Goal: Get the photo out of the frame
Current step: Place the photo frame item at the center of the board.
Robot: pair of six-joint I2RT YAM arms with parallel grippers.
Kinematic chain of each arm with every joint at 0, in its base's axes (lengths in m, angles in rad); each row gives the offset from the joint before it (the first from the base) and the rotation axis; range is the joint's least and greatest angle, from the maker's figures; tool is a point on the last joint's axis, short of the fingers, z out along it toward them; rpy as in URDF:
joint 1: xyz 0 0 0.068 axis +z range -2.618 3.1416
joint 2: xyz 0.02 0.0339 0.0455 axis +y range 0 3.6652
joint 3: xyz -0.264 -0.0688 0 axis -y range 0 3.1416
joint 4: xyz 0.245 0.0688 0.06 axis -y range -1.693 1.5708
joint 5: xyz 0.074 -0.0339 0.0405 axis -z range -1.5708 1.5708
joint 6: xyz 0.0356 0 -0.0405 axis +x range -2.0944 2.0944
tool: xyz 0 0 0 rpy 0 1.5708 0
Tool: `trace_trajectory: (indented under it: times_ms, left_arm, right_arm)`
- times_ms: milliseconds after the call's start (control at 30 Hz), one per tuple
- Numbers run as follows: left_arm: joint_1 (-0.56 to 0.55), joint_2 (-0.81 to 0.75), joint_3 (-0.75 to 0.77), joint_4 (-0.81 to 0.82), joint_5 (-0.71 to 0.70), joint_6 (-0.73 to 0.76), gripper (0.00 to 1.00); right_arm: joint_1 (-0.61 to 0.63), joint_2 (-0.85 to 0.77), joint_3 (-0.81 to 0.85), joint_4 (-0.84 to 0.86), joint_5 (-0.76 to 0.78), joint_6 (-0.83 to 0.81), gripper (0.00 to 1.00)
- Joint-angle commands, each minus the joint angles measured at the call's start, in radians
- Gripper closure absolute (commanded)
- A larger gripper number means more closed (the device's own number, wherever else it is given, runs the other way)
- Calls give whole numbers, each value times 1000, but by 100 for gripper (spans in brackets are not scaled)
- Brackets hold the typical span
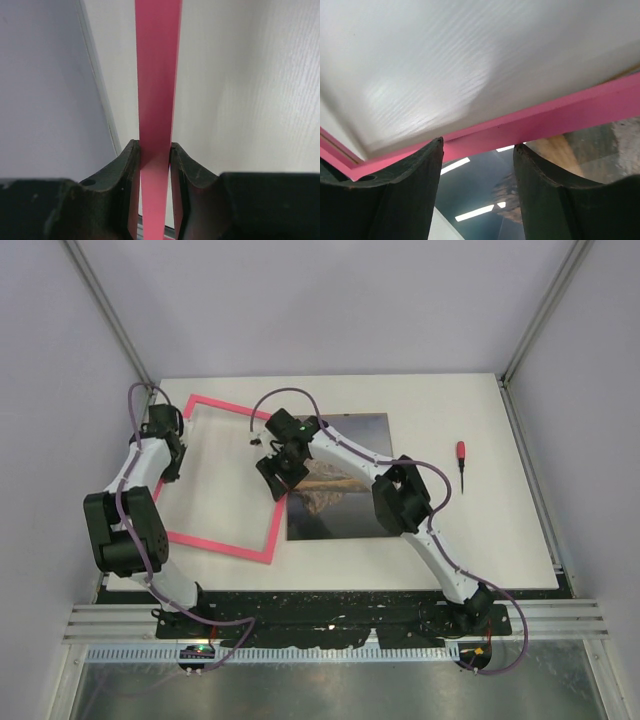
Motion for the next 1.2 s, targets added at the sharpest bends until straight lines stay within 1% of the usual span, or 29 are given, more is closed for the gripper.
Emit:
trace_trajectory:
  times_ms: [0, 167, 267, 400, 467, 767, 1067, 1167]
  left_arm:
    - [-10, 25, 8, 103, 109, -4, 100]
    - [9, 54, 15, 115, 74, -27, 100]
    - [18, 60, 14, 118, 82, -39, 100]
    - [28, 60, 3, 123, 83, -51, 100]
    - [33, 52, -12, 130, 88, -51, 100]
    - [64, 52, -60, 173, 82, -48, 100]
    - [96, 89, -37, 170, 60, -40, 100]
    - [102, 92, -37, 179, 50, -33, 91]
  right_arm:
    - [85, 7, 93, 106, -183, -68, 37]
    - [85, 13, 93, 154, -86, -90, 35]
    - [83, 21, 105, 168, -22, -90, 35]
    - [82, 22, 88, 235, 57, -91, 35]
    - [83, 26, 91, 252, 70, -93, 35]
    - [82, 42, 97, 315, 52, -82, 33]
    - [91, 42, 102, 320, 54, -96, 32]
    - [90, 26, 100, 315, 48, -104, 32]
